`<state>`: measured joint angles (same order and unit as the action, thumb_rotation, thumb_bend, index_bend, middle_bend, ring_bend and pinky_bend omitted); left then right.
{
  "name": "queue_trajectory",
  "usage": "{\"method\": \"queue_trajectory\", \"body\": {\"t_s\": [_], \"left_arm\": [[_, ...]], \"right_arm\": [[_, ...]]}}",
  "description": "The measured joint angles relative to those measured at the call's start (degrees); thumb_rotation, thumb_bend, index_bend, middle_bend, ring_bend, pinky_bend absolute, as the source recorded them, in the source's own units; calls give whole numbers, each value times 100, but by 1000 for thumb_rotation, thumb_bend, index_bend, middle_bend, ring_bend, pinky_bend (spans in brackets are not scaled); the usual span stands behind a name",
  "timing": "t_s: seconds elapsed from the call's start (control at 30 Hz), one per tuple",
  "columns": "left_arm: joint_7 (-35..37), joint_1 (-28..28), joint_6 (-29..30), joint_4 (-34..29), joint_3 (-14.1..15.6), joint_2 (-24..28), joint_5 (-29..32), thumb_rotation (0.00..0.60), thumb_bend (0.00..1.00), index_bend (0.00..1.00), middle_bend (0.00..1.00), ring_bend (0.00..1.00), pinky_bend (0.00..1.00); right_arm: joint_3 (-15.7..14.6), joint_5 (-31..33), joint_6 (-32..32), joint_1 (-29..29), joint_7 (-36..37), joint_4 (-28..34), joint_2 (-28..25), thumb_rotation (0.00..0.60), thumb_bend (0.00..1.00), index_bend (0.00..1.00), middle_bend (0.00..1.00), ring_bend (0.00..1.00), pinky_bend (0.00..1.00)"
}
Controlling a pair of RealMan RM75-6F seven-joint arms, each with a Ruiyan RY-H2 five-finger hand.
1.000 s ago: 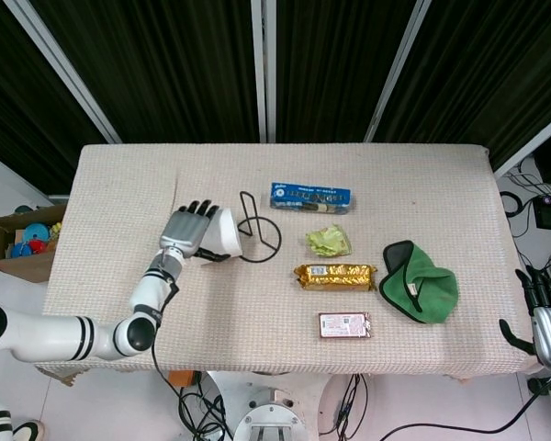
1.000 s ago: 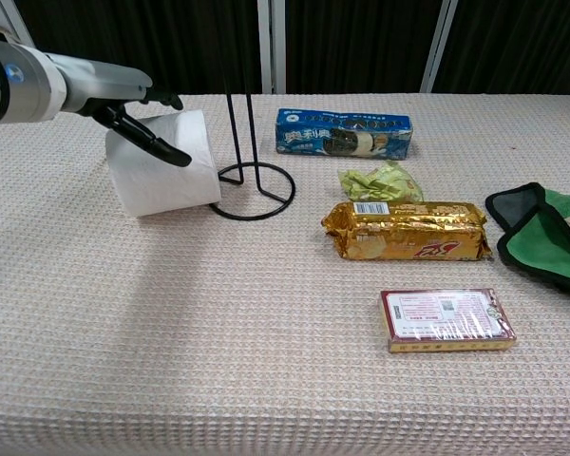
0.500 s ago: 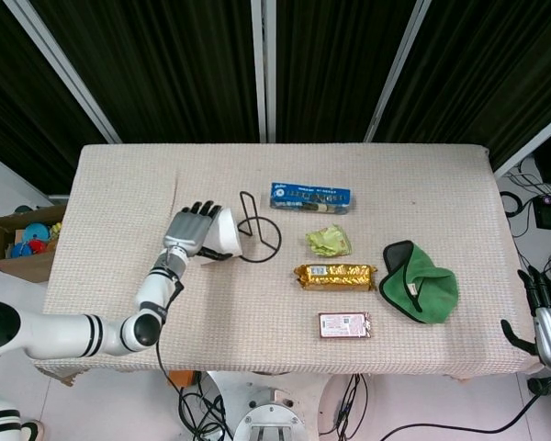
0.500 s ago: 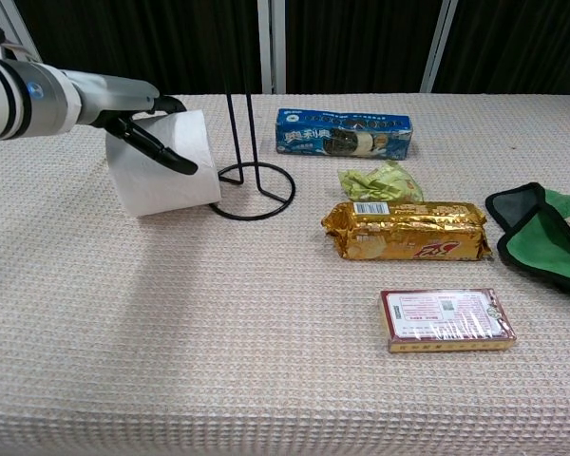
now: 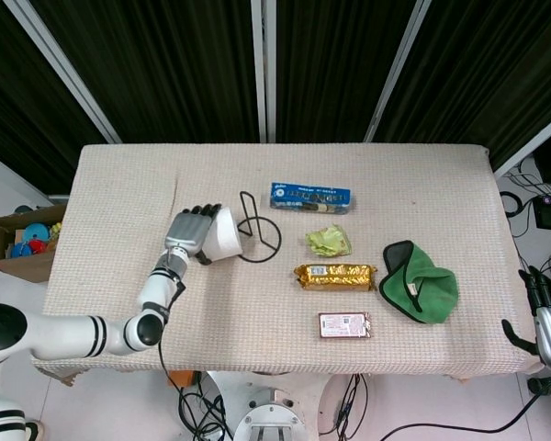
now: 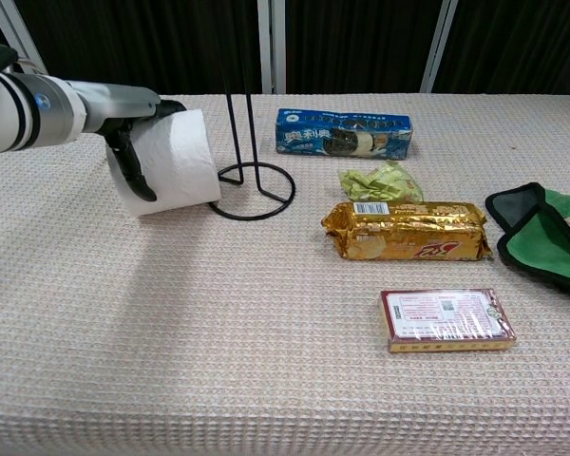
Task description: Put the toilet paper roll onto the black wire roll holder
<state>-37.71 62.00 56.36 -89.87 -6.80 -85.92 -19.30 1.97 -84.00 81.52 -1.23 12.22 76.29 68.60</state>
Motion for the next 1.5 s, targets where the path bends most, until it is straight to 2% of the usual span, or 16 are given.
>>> {"method": "queue_trajectory", "body": {"t_s": [0.13, 0.23, 0.43, 0.57, 0.87, 1.0, 1.13, 1.33, 1.5], "left_arm": [[377, -158, 245, 13, -186, -65, -319, 600, 232, 288, 376, 353, 396], [737, -321, 389, -66, -377, -32, -526, 600, 271, 345, 430, 402, 430], [1314, -722, 578, -613, -629, 508, -1010, 600, 284, 364, 443, 413, 458], [2044, -1095, 781, -913, -840, 885, -1520, 600, 283, 371, 450, 418, 459], [4252, -1962, 1751, -1296, -1789, 1309, -2788, 600, 281, 373, 457, 426, 443], [5208, -2195, 1897, -1513, -2186, 1258, -2877, 600, 278, 366, 454, 426, 415], [6039, -2387, 1871, -1734, -2408, 1100, -2971, 600, 262, 353, 443, 422, 406], [6396, -2450, 1876, -1738, -2357, 543, -3500, 600, 248, 330, 427, 407, 405], [6430, -2296, 1927, -1324, -2286, -68, -3765, 600, 244, 325, 423, 403, 402]], "right_arm": [[4, -19, 31, 4, -5, 34, -16, 600, 275, 0, 0, 0, 0], [-6, -16, 9, 5, 3, 18, -6, 600, 276, 0, 0, 0, 0], [2, -5, 11, 9, 69, -25, 3, 600, 276, 0, 0, 0, 0], [5, -29, 14, -4, 59, -29, 19, 600, 276, 0, 0, 0, 0], [-19, -79, 22, -20, -54, 25, 61, 600, 276, 0, 0, 0, 0], [-19, -75, 30, -14, -101, 71, 39, 600, 276, 0, 0, 0, 0], [-24, -66, 17, -15, -144, 105, 21, 600, 276, 0, 0, 0, 0], [-19, -53, 2, -23, -188, 146, 9, 600, 277, 0, 0, 0, 0], [-21, -25, -36, -27, -175, 145, 4, 600, 277, 0, 0, 0, 0]]}}
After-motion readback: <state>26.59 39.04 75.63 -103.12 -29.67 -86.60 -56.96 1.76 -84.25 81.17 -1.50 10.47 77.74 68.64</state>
